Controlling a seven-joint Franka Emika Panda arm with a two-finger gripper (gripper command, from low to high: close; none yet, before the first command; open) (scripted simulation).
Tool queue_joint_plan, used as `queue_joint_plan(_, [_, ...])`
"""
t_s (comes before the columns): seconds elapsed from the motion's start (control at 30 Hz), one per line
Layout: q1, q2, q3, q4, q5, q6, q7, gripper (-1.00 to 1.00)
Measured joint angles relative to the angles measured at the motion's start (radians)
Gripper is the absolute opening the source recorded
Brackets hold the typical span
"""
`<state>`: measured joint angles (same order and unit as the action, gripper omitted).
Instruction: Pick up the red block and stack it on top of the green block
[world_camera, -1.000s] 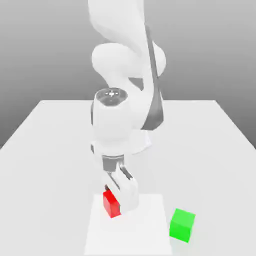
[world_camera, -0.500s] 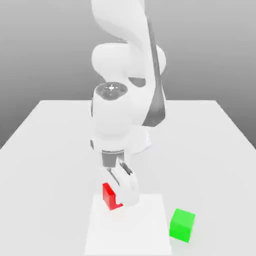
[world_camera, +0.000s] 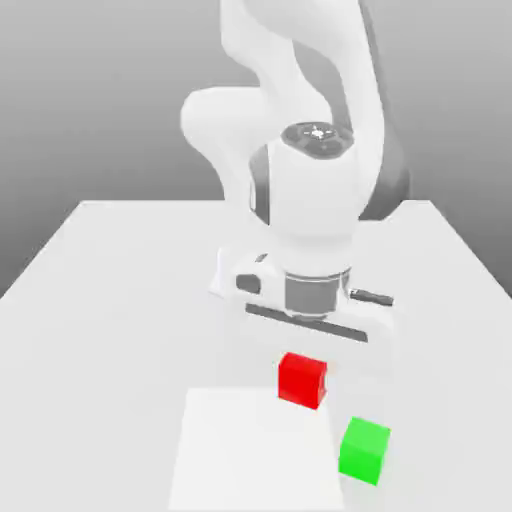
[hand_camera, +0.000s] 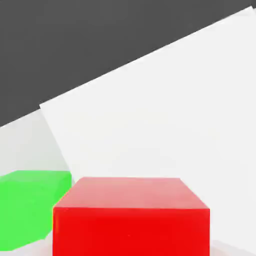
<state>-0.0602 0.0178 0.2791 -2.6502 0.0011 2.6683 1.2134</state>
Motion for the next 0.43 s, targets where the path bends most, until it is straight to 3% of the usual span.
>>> queue_joint_plan(0.13, [0.051, 0.035, 0.034, 0.062, -0.033, -0.028, -0.152, -1.0])
queue_joint_plan(0.3, [0.085, 0.193, -0.021, 0.08, -0.152, 0.104, -0.092, -1.0])
queue_joint_plan(0.33, [0.091, 0.212, -0.029, 0.081, -0.166, 0.121, -0.083, 1.0])
queue_joint_plan(0.43, [0.091, 0.212, -0.029, 0.081, -0.166, 0.121, -0.083, 1.0])
